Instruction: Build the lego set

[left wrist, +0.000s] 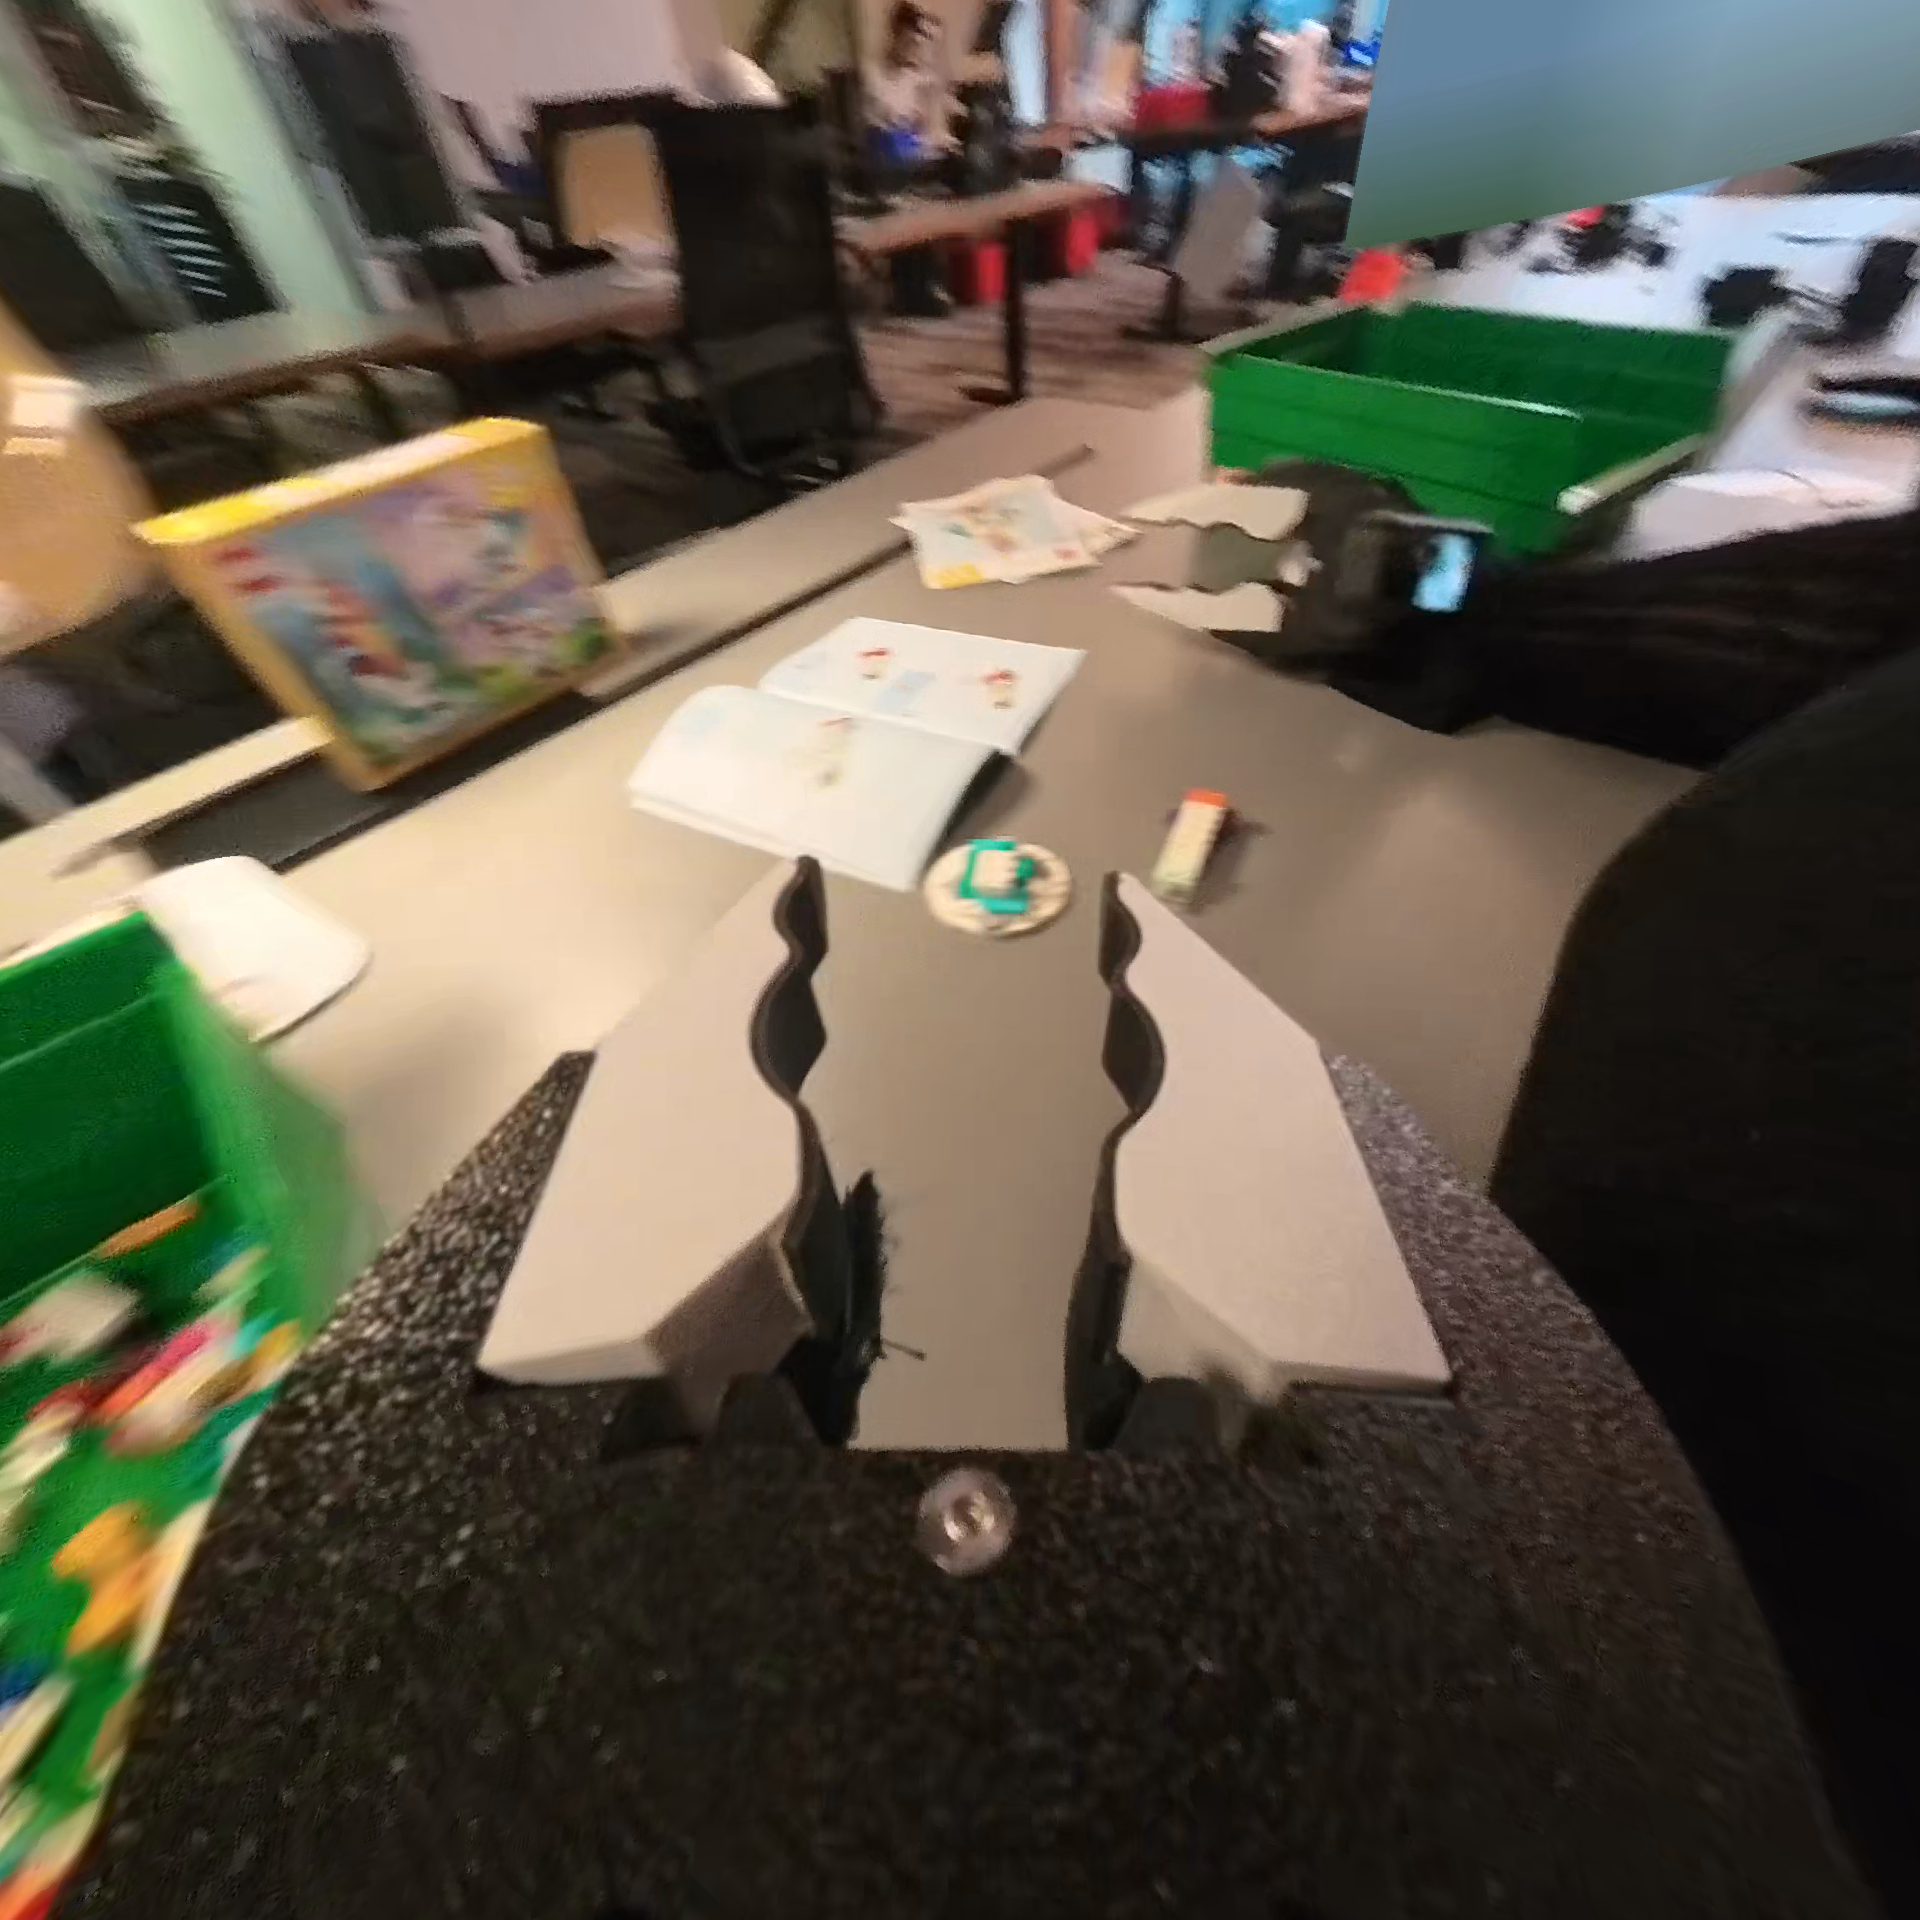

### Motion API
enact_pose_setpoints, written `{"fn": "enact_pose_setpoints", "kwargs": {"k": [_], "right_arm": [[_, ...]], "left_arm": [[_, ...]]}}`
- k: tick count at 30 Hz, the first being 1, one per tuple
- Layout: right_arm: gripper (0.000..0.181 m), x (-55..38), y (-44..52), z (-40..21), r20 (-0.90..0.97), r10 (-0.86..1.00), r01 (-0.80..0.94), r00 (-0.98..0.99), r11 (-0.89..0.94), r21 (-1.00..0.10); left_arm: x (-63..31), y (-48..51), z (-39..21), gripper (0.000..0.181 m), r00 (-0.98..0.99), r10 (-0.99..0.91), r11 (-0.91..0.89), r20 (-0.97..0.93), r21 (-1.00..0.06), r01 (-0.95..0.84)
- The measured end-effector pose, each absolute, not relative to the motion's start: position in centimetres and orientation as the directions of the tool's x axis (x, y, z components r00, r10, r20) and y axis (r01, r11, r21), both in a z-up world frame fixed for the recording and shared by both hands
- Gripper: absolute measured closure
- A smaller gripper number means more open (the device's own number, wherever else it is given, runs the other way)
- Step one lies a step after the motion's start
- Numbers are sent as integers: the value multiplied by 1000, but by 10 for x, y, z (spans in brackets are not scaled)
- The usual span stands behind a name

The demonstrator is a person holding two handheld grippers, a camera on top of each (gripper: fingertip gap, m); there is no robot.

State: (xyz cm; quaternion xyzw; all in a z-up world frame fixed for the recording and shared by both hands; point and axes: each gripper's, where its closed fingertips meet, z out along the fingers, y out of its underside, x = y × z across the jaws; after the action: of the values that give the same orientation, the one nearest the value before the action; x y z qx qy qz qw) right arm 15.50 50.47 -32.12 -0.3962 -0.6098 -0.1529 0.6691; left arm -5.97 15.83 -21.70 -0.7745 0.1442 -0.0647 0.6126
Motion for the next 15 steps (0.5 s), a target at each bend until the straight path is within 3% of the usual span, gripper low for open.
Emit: {"fn": "enact_pose_setpoints", "kwargs": {"k": [5, 12, 15], "right_arm": [[149, 174, 533, -321, 943, 225, 794, 244, 511, -328], [150, 179, 549, -335, 984, 148, 898, 97, 414, -150], [151, 179, 551, -337, 984, 149, 913, 92, 382, -144]], "left_arm": [[-190, 95, -204, 136, 975, 189, -224, -118, -972, -74], [-296, 47, -237, 131, 917, 396, -287, -49, -955, 73], [-315, 39, -253, 131, 900, 432, -298, -52, -951, 88]]}}
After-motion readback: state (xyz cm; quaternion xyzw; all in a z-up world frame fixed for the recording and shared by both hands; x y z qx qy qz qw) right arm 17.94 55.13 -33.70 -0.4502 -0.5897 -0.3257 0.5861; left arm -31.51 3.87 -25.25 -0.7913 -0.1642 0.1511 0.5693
